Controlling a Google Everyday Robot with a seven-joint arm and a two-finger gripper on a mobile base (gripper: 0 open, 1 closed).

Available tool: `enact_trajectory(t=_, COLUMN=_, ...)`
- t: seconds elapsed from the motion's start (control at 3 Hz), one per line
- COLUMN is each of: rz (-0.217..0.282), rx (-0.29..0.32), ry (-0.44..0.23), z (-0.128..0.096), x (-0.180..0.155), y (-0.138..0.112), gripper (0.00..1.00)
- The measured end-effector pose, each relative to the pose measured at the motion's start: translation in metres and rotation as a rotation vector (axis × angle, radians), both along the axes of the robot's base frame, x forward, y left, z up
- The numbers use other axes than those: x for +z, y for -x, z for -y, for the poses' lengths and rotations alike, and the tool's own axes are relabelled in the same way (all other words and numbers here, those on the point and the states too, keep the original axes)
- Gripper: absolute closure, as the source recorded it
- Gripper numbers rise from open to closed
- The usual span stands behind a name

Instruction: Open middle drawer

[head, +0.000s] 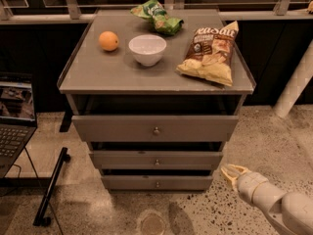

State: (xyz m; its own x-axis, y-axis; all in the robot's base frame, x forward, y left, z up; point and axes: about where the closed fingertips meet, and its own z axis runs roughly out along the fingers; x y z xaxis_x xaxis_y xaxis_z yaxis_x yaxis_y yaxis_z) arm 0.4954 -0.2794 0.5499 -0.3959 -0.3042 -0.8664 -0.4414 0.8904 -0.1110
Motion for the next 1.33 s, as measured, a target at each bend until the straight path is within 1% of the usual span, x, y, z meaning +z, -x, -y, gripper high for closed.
enact_trajectory(t=0.33, rz=-0.049, rx=0.038, ry=0.048, z=0.002, x=-0.051, y=-0.006, gripper=1.0)
enact_trajectory(t=0.67, rz=-0.059, rx=0.125, ry=0.075, z=-0.011, x=-0.086, y=-0.023, gripper=1.0)
enact_trajectory(t=1.0, rz=-0.032, rx=0.207, ry=0.073, z=-0.034, x=-0.102, y=-0.049, gripper=1.0)
enact_trajectory(t=1.33, rz=0.016, rx=0.245, ry=0.069, z=-0.05, x=-0.098, y=-0.081, gripper=1.0)
